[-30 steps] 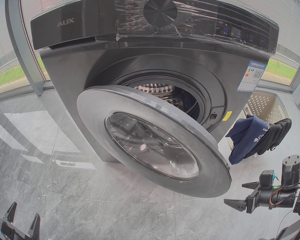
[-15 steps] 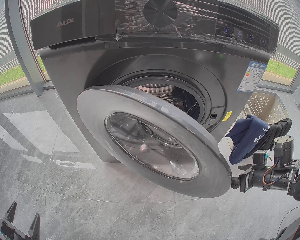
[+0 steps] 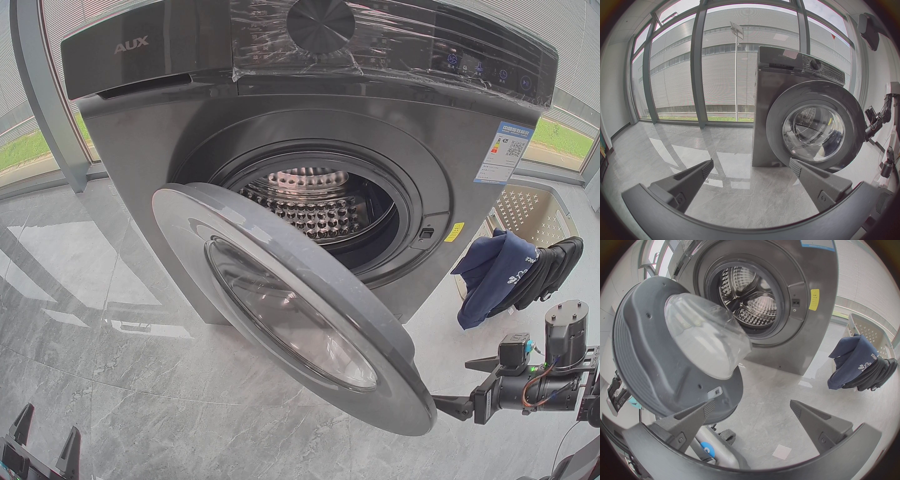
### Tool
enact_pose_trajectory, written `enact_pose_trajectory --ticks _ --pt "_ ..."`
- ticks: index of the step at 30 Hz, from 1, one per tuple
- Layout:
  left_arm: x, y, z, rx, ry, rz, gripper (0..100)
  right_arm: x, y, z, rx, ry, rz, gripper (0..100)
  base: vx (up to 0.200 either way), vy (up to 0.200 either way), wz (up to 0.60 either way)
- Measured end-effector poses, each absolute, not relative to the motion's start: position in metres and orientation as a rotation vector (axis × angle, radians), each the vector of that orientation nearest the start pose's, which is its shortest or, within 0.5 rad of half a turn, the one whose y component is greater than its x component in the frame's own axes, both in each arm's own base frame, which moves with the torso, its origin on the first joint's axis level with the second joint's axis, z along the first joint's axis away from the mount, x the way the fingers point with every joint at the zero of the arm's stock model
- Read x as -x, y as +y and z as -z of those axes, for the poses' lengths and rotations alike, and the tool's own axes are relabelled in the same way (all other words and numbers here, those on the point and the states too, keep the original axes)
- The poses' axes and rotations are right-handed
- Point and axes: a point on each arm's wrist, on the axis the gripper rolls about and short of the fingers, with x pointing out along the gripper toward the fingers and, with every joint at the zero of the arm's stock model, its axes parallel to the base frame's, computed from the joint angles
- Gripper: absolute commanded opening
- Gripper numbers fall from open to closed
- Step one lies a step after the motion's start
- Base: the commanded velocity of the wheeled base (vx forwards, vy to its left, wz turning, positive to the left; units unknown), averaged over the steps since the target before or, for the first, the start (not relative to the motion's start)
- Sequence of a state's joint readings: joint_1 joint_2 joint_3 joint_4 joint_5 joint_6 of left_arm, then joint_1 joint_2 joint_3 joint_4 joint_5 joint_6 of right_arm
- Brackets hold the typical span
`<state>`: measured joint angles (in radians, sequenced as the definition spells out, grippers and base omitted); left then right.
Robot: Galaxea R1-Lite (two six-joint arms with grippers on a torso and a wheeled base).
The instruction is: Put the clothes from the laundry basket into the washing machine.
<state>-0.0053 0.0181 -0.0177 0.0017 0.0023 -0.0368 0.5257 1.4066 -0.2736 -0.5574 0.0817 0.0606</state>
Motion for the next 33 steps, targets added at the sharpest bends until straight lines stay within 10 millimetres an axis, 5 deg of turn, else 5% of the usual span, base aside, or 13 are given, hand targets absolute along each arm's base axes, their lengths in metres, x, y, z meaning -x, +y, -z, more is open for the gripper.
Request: enact_pose_trajectory --ticks 11,22,33 --pt "0.023 0.000 -0.081 0.037 0.002 0.003 100 -0.183 0.097 -0.118 0.060 0.577 -0.500 100 0.000 0.000 0.00" --pt "0.023 0.000 -0.081 0.036 0.002 0.003 100 -0.163 0.125 -0.113 0.095 0.609 -0.653 100 0.000 0.000 0.00" --pt "0.023 0.000 -0.081 0.035 0.002 0.003 100 -0.162 0.118 -0.118 0.077 0.584 -0.619 100 0.000 0.000 0.00"
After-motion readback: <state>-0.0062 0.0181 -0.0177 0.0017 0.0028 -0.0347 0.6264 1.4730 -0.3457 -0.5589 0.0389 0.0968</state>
